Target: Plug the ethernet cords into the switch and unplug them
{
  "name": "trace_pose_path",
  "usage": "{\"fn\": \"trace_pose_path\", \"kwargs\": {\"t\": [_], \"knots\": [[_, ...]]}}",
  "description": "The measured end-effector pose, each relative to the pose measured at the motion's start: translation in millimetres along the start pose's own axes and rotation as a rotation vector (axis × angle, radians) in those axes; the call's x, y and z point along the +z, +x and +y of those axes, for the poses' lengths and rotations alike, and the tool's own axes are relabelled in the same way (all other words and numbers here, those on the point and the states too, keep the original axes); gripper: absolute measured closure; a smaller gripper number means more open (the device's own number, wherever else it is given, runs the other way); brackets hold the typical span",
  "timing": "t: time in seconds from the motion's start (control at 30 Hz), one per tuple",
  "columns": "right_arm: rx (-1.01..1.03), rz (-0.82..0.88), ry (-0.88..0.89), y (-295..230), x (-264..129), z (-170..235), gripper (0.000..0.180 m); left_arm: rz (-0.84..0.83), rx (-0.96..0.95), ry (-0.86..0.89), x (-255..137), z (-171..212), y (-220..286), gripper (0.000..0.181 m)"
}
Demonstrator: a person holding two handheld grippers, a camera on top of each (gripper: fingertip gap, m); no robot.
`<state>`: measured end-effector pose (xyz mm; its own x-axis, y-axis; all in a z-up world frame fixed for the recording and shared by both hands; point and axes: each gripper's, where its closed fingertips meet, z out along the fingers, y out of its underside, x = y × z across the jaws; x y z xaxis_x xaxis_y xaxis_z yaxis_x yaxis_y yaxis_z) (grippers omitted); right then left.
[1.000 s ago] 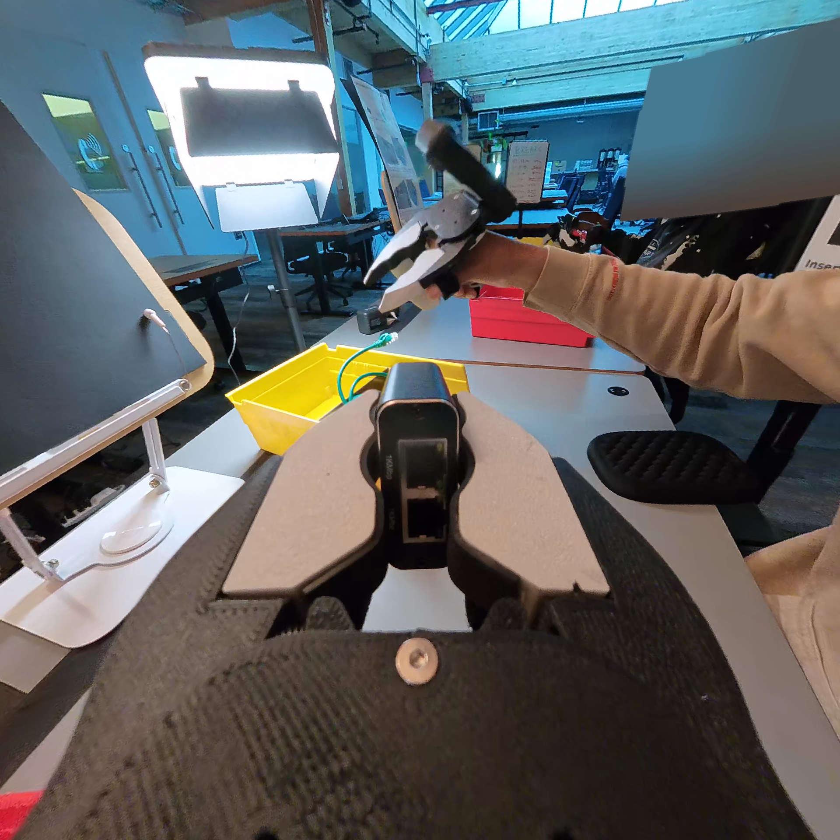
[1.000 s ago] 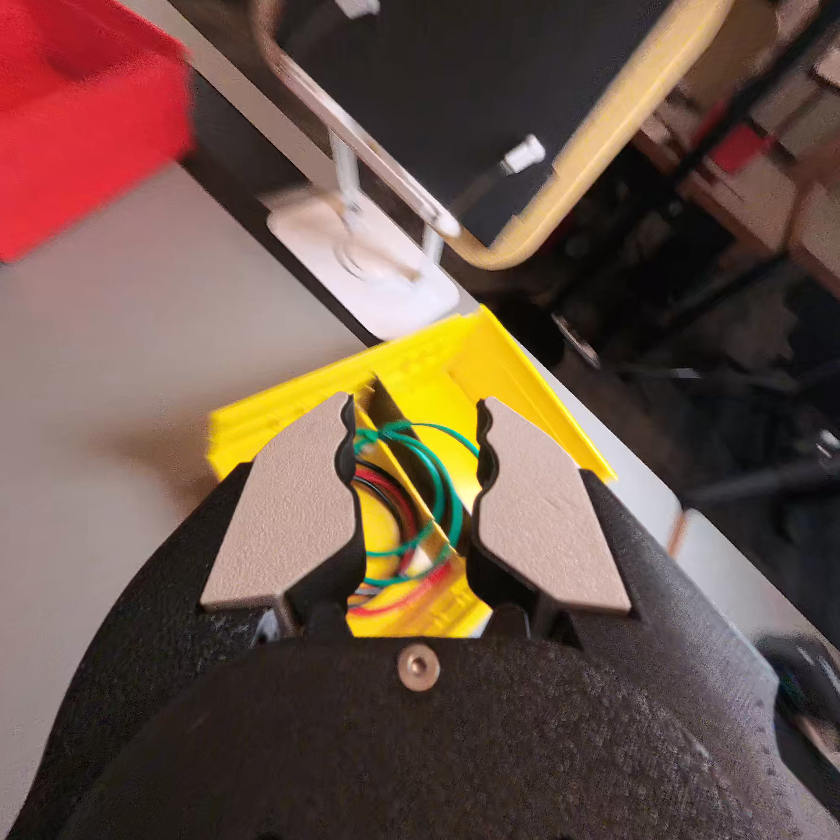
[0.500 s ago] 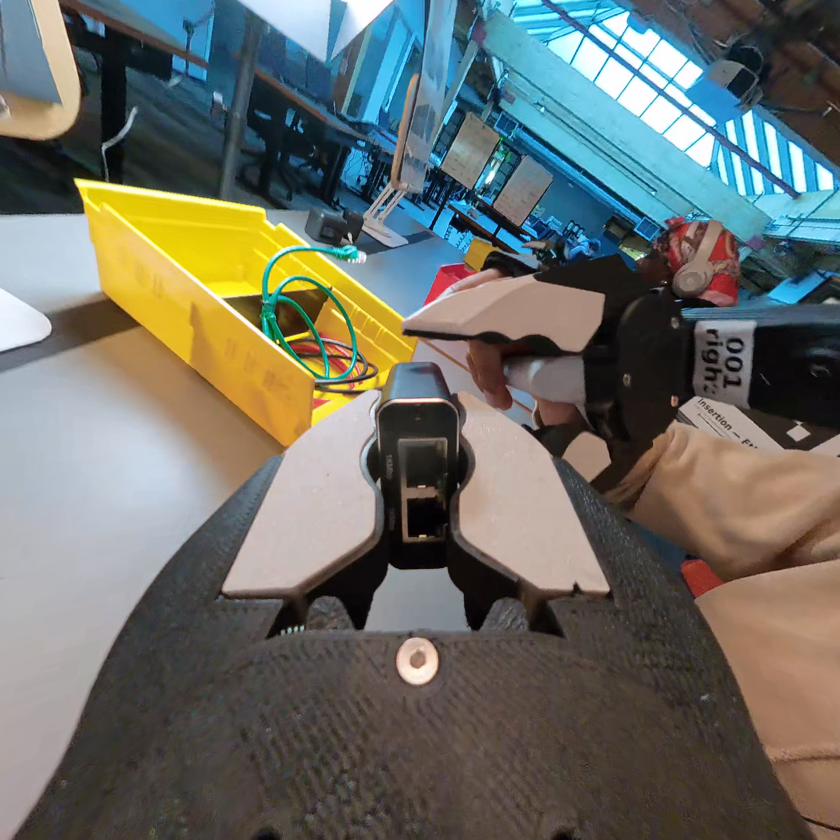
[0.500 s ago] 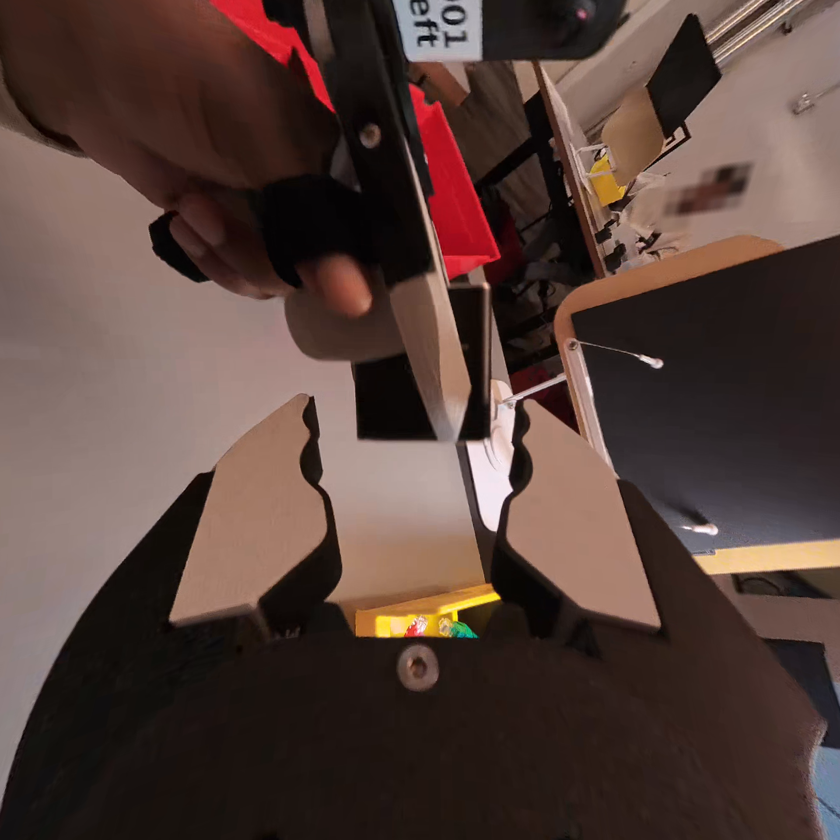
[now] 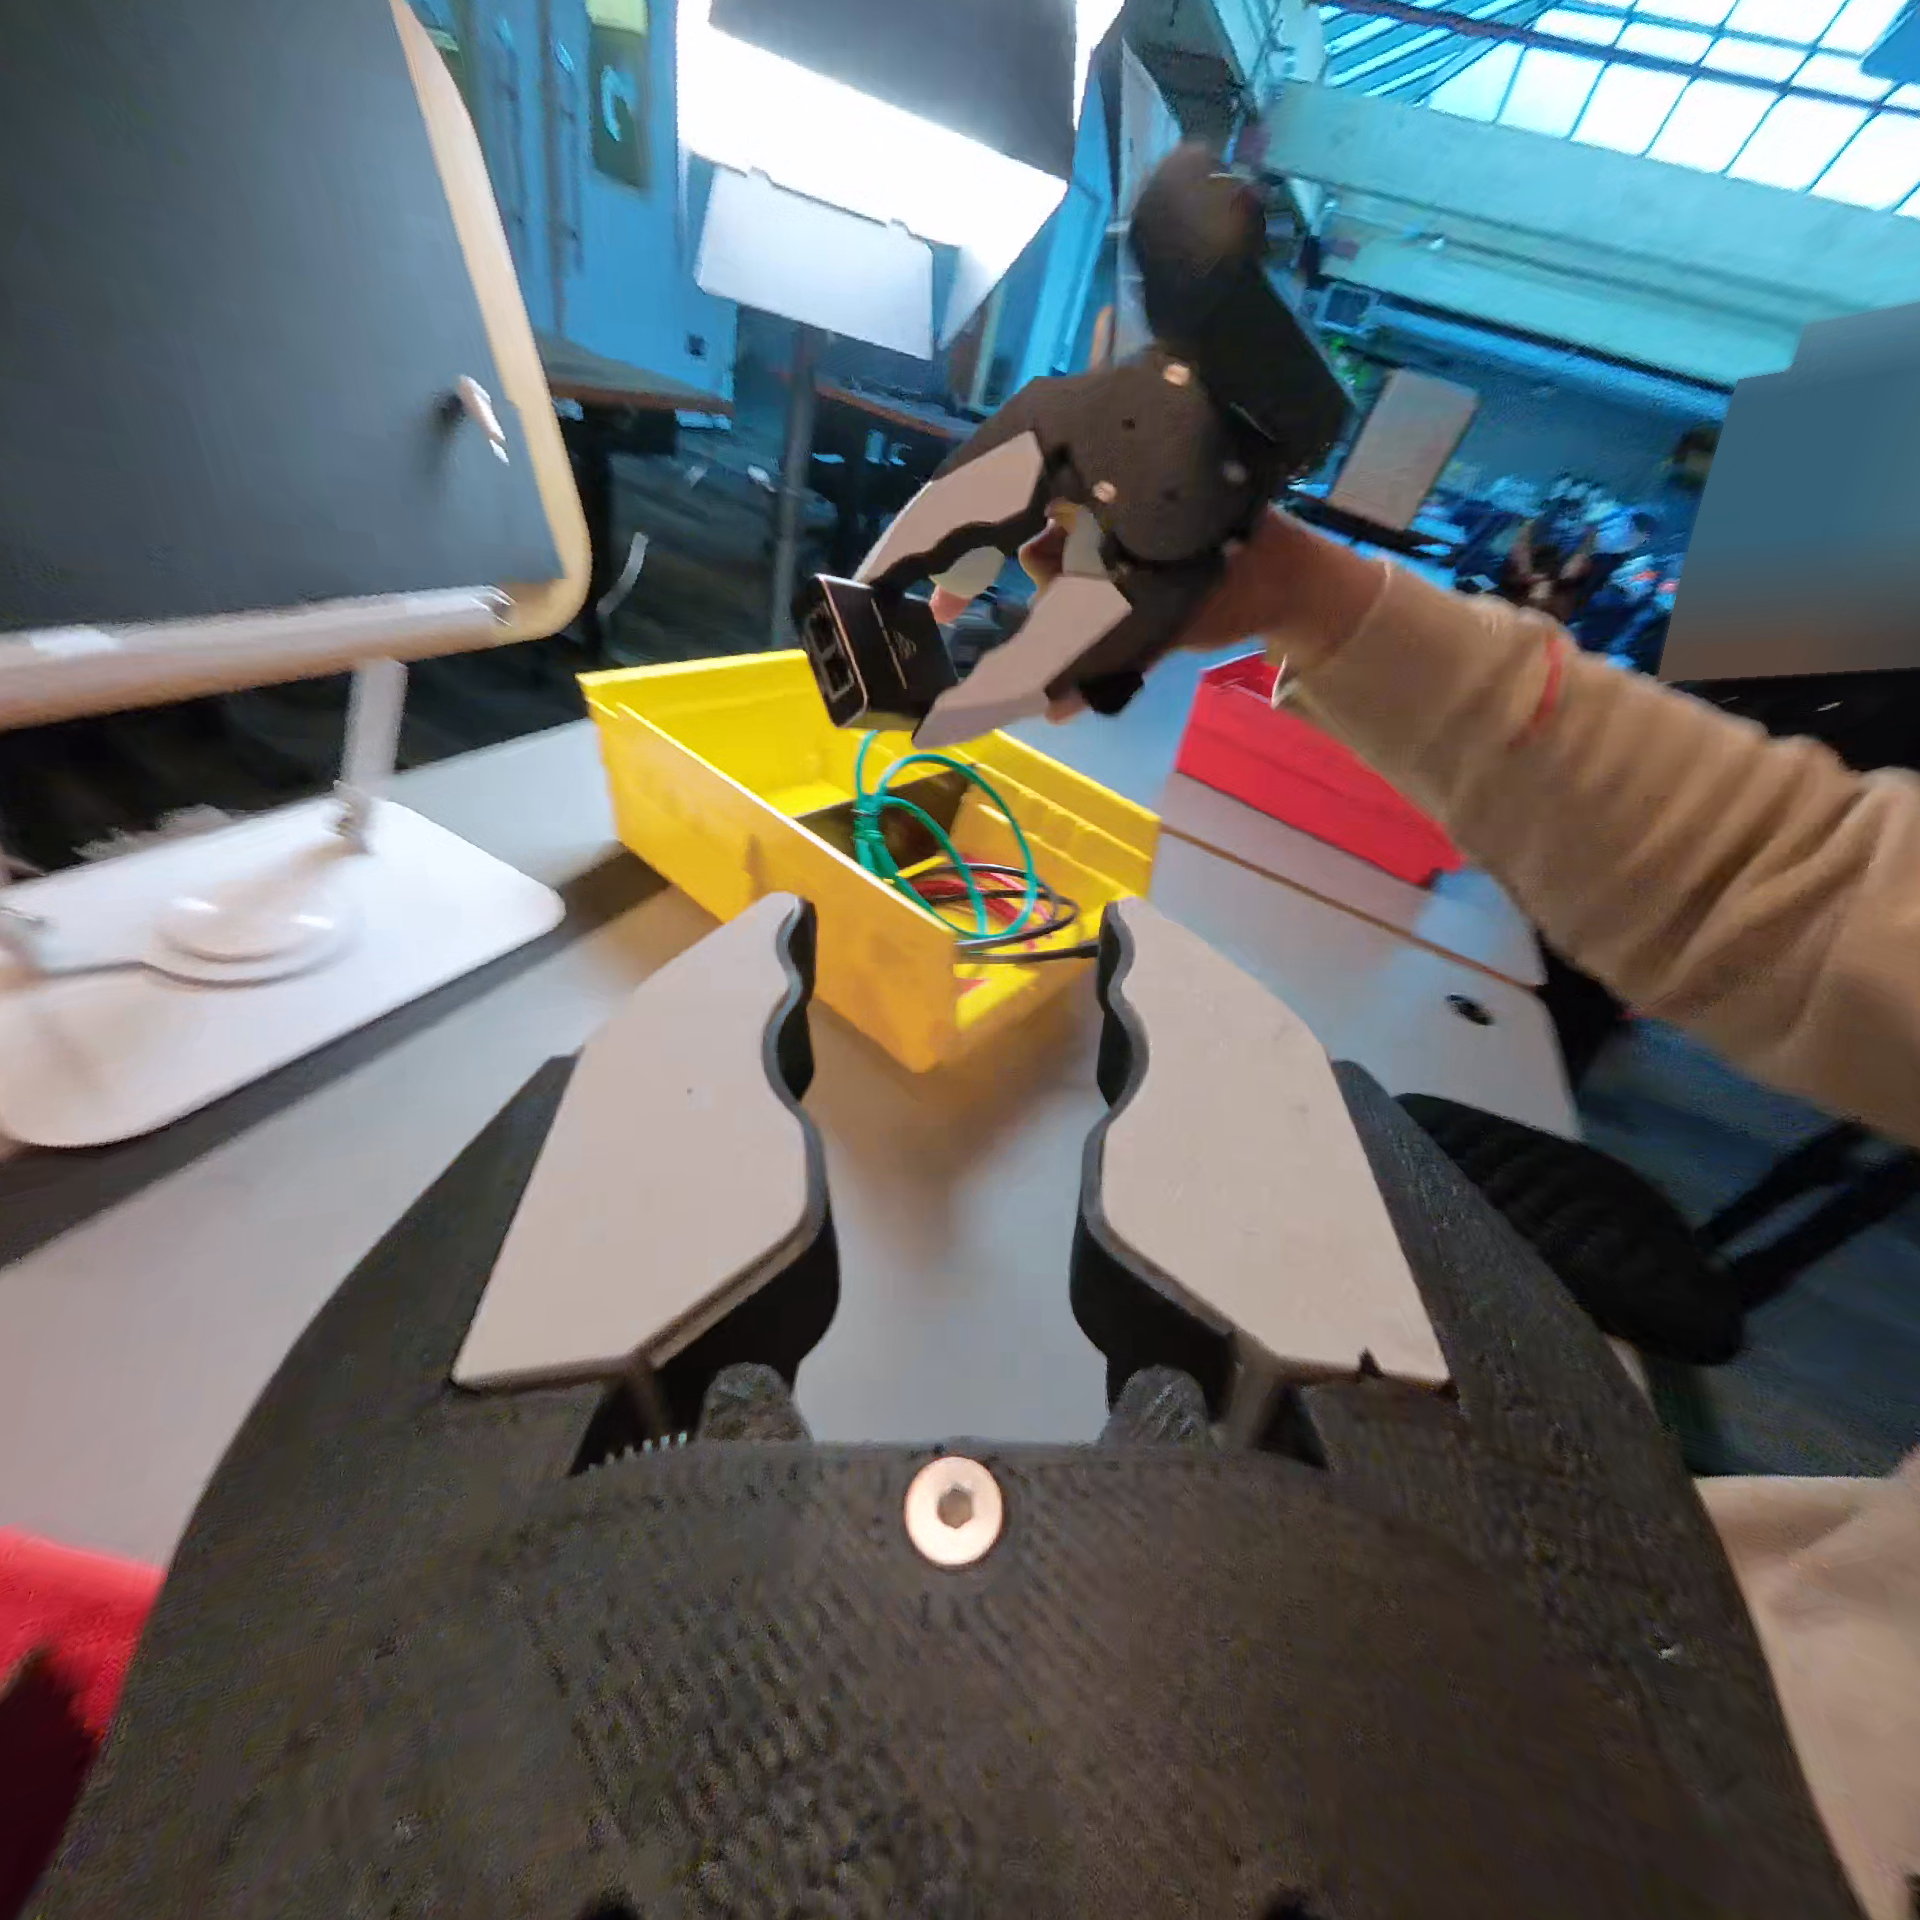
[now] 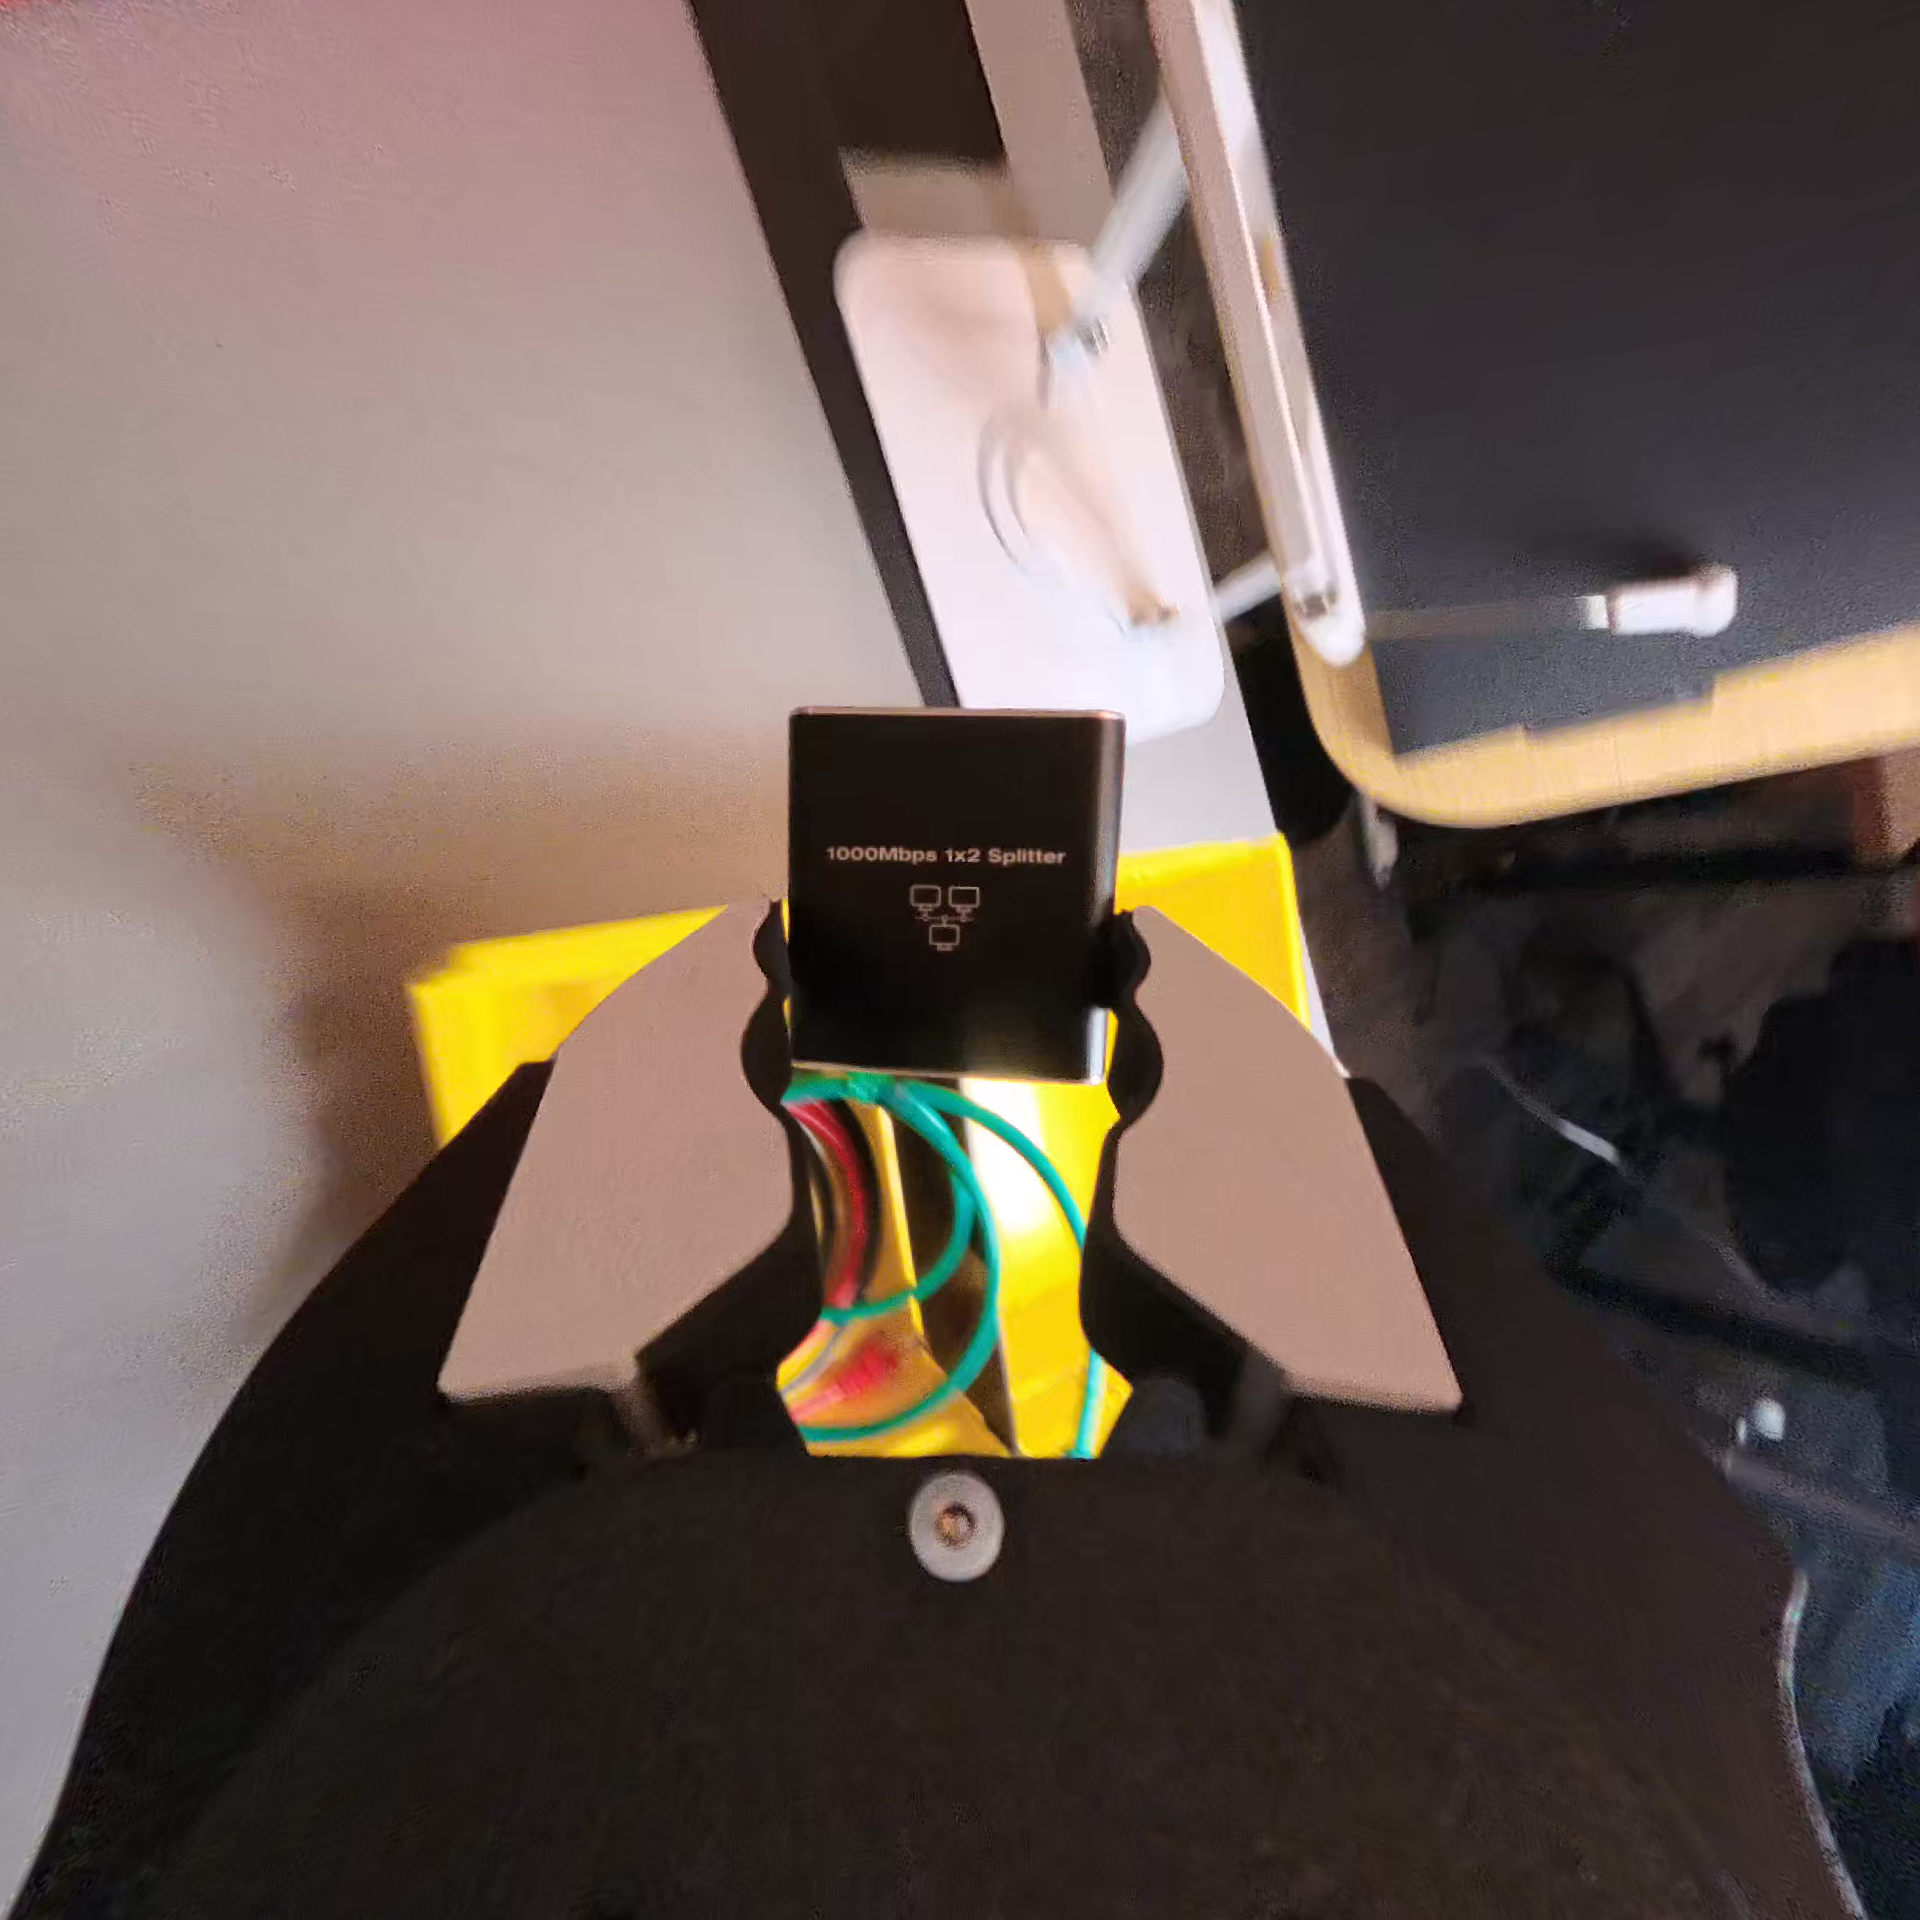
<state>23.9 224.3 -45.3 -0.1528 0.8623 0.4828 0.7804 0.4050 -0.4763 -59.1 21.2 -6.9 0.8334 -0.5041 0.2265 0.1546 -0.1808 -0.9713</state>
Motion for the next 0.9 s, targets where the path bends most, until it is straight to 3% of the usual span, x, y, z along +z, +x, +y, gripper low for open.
{"fn": "trace_pose_path", "kwargs": {"t": [0.2,0.37,0.57,0.73,0.9], "knots": [[0.140,-0.101,-0.249,75.3,54.8,89.0,0.120,-0.221,0.233,-0.073,-51.6,34.5,-29.2,0.130],[0.193,-0.235,-0.374,72.8,103.8,138.0,0.121,-0.378,0.291,-0.181,-103.2,81.9,-51.2,0.128],[0.245,-0.334,-0.415,58.3,139.9,165.5,0.120,-0.464,0.234,-0.147,-137.4,94.1,-65.4,0.129],[0.194,-0.229,-0.462,72.9,139.1,177.0,0.120,-0.477,0.204,-0.149,-141.3,98.2,-74.6,0.128],[0.181,-0.069,-0.356,100.2,95.7,150.5,0.117,-0.482,0.224,-0.202,-141.4,105.6,-77.3,0.125]]}}
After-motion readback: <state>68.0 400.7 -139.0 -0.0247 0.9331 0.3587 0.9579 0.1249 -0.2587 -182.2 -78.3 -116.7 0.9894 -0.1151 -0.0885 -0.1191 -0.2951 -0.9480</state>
